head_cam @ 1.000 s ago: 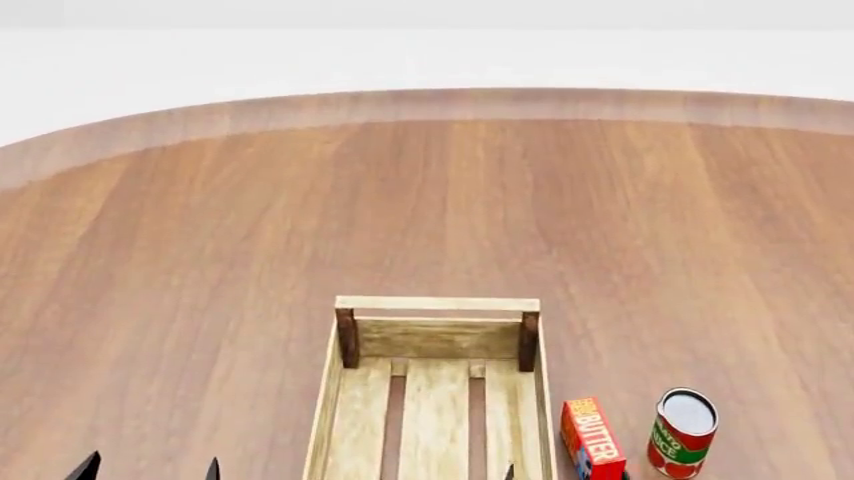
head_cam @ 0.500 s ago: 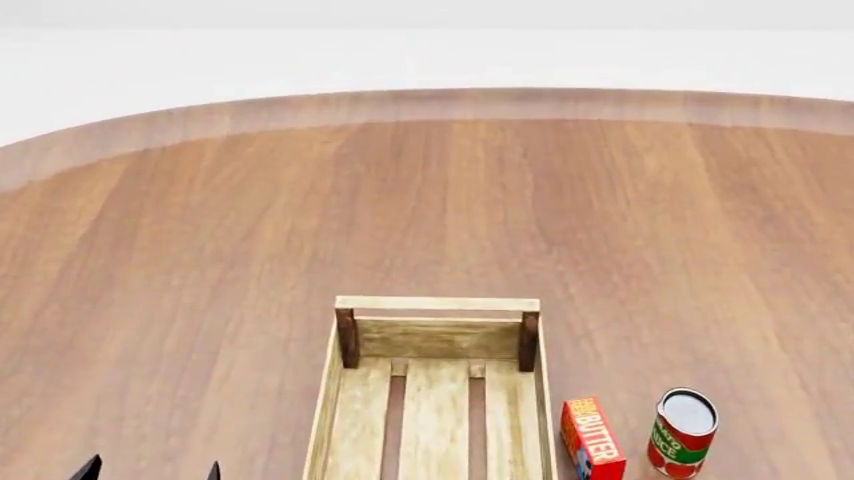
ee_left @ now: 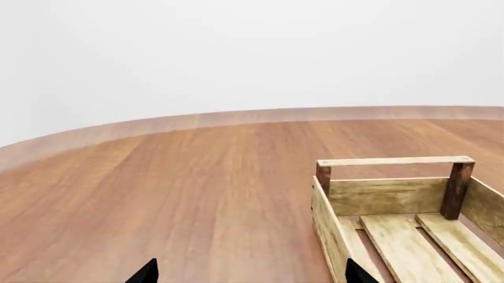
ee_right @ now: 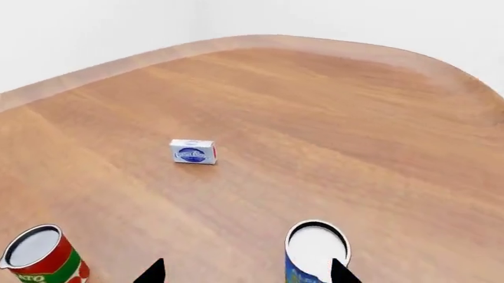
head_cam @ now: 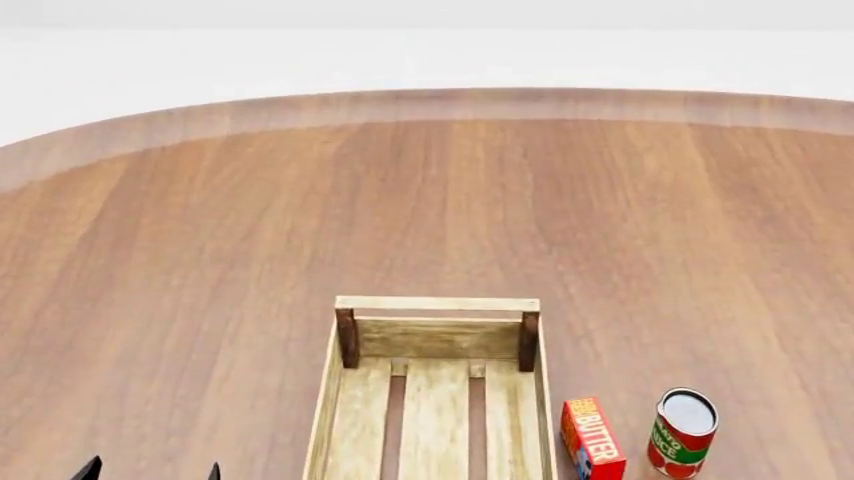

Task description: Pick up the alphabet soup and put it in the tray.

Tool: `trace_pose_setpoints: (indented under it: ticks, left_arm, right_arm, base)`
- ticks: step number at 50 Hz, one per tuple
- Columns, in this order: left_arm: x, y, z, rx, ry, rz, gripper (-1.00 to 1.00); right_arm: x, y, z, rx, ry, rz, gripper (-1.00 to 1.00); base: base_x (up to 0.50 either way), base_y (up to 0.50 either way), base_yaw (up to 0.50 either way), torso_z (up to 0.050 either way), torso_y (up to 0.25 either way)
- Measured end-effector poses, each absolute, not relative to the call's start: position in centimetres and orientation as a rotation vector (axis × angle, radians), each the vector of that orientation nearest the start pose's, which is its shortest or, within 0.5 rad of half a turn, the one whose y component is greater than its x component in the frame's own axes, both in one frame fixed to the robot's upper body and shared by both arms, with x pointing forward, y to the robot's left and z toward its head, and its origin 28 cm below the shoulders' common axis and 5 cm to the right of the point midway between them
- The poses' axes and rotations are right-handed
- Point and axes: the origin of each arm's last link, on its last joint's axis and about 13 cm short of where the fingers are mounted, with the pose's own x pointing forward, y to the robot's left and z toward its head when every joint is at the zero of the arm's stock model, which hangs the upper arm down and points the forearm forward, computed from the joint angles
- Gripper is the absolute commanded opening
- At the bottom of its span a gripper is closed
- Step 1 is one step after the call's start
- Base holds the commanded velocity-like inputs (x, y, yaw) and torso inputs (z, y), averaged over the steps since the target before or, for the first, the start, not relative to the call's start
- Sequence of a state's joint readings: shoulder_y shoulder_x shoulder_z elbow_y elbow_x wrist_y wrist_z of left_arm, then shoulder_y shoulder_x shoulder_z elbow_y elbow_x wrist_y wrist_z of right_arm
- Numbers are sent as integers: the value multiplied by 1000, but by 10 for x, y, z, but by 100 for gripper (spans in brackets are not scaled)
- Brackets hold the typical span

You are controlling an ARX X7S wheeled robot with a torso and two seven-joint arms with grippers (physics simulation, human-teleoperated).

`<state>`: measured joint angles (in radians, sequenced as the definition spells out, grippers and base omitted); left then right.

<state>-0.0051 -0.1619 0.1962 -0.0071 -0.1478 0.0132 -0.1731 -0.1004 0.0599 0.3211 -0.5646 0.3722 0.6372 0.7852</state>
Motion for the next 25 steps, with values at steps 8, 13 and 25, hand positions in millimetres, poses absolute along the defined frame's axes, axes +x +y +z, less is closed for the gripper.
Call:
trace_pose_setpoints:
  ticks: [8,13,25]
  left_arm:
    - [207,205,10,17,19,-19,100]
    - [207,205,10,18,21,-18,100]
    - [207,205,9,20,24,-19,100]
  right_arm:
    - [168,-160,74,194,217,-957,100]
    - [168,-167,71,188,222,-983,100]
    - [168,-183,58,176,240,-1028,100]
  base:
    - [0,0,0,0,0]
    - [0,0,0,0,0]
    - [0,0,0,0,0]
